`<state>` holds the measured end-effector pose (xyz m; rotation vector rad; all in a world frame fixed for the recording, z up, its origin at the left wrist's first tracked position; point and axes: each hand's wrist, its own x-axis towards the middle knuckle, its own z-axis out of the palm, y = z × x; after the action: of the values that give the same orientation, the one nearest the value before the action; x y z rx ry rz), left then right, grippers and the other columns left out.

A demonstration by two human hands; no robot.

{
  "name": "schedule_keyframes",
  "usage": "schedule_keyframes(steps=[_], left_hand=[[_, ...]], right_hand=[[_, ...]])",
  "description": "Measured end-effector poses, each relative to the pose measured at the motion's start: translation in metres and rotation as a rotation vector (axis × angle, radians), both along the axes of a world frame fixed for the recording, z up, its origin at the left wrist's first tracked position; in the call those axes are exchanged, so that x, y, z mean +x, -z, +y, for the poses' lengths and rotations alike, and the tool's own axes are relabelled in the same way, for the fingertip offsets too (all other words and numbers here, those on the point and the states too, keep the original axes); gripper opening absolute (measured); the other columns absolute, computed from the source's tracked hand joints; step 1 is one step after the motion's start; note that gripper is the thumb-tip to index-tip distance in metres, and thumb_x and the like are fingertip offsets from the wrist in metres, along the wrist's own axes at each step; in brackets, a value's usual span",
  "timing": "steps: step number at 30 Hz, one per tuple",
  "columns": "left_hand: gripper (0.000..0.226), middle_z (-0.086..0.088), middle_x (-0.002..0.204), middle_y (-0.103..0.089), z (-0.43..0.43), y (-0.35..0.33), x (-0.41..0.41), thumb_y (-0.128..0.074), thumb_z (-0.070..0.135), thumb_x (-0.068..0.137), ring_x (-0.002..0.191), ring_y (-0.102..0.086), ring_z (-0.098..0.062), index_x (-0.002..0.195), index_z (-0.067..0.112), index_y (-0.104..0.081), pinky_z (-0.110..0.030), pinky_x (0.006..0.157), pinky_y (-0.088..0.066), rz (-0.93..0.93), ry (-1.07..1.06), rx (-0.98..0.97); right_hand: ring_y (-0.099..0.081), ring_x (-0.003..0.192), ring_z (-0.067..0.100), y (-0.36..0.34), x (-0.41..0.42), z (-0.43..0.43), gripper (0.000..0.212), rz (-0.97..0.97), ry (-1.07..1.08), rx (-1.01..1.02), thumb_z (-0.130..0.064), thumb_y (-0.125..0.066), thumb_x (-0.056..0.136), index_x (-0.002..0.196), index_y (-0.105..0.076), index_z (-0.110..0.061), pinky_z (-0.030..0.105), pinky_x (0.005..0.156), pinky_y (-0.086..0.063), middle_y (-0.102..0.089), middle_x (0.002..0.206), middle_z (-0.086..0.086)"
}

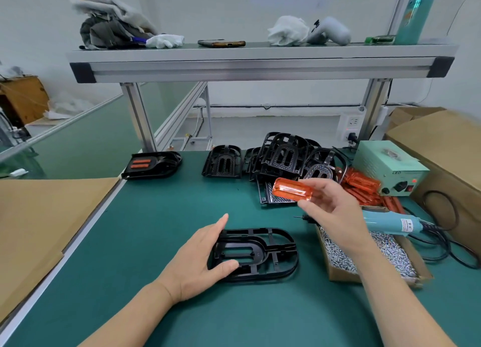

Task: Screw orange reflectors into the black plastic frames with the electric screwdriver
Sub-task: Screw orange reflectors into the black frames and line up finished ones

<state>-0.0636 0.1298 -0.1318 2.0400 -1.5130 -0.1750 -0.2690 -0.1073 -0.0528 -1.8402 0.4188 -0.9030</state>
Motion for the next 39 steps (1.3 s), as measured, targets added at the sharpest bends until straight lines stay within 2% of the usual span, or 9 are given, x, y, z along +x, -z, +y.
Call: schedule_keyframes(steps=[5,9,16,23,27,30,35,39], left_hand=[[0.083,0.025,0.150,-0.033,0.002,-0.001,-0.002,-0.043,0.076,0.089,0.141,-0.027,0.005,0.156,0.044,-0.007,-0.018,0.115,-0.023,-0.007,-0.027,-0.077],[0.082,0.015,0.149,-0.041,0.005,-0.004,-0.005,-0.043,0.073,0.090,0.140,-0.033,0.000,0.157,0.032,-0.020,-0.022,0.116,-0.026,-0.041,-0.063,-0.144],[0.070,0.004,0.134,-0.053,0.005,-0.007,-0.008,-0.056,0.052,0.091,0.128,-0.047,-0.009,0.149,0.016,-0.041,-0.015,0.112,-0.027,-0.111,-0.119,-0.285],[0.061,0.006,0.132,-0.054,0.005,-0.007,-0.007,-0.058,0.047,0.093,0.126,-0.047,-0.007,0.144,0.016,-0.049,-0.016,0.109,-0.031,-0.136,-0.096,-0.335],[0.053,0.001,0.125,-0.059,0.003,-0.007,-0.006,-0.061,0.042,0.093,0.119,-0.054,-0.016,0.137,0.012,-0.058,-0.024,0.107,-0.039,-0.177,-0.075,-0.373],[0.050,0.001,0.121,-0.062,0.003,-0.006,-0.005,-0.062,0.042,0.092,0.115,-0.055,-0.018,0.131,0.012,-0.063,-0.023,0.107,-0.037,-0.206,-0.078,-0.394],[0.050,0.003,0.123,-0.062,0.002,-0.004,-0.003,-0.060,0.045,0.093,0.119,-0.053,-0.017,0.133,0.014,-0.063,-0.021,0.109,-0.035,-0.196,-0.079,-0.358],[0.051,0.005,0.125,-0.062,0.002,-0.004,-0.002,-0.061,0.043,0.093,0.121,-0.052,-0.017,0.135,0.014,-0.061,-0.026,0.110,-0.037,-0.190,-0.071,-0.341]], right_hand=[[-0.069,0.101,0.007,0.007,0.016,0.023,0.040,-0.079,-0.173,0.146,0.015,-0.068,0.085,0.119,-0.066,-0.005,0.019,0.090,-0.051,-0.074,0.110,0.001],[-0.069,0.106,0.011,0.016,0.023,0.037,0.042,-0.039,-0.244,0.186,0.012,-0.068,0.086,0.120,-0.066,-0.013,0.019,0.091,-0.052,-0.073,0.115,-0.001],[-0.068,0.111,0.013,0.031,0.031,0.057,0.041,0.051,-0.305,0.284,0.011,-0.068,0.087,0.120,-0.065,-0.013,0.021,0.095,-0.050,-0.073,0.119,-0.001],[-0.068,0.111,0.013,0.032,0.034,0.066,0.044,0.143,-0.318,0.270,0.008,-0.070,0.087,0.121,-0.064,-0.020,0.026,0.100,-0.051,-0.072,0.119,-0.001],[-0.068,0.111,0.011,0.033,0.036,0.069,0.044,0.168,-0.328,0.263,0.008,-0.069,0.087,0.122,-0.063,-0.019,0.022,0.099,-0.050,-0.072,0.119,-0.001],[-0.068,0.109,0.008,0.033,0.036,0.070,0.044,0.197,-0.320,0.253,0.006,-0.070,0.088,0.122,-0.063,-0.020,0.018,0.096,-0.049,-0.073,0.117,-0.002],[-0.069,0.105,0.007,0.034,0.035,0.070,0.042,0.214,-0.305,0.256,0.007,-0.070,0.087,0.120,-0.064,-0.018,0.017,0.093,-0.050,-0.072,0.115,-0.001],[-0.070,0.104,0.010,0.034,0.035,0.071,0.042,0.200,-0.308,0.255,0.010,-0.071,0.085,0.118,-0.064,-0.015,0.019,0.093,-0.051,-0.072,0.114,0.003]])
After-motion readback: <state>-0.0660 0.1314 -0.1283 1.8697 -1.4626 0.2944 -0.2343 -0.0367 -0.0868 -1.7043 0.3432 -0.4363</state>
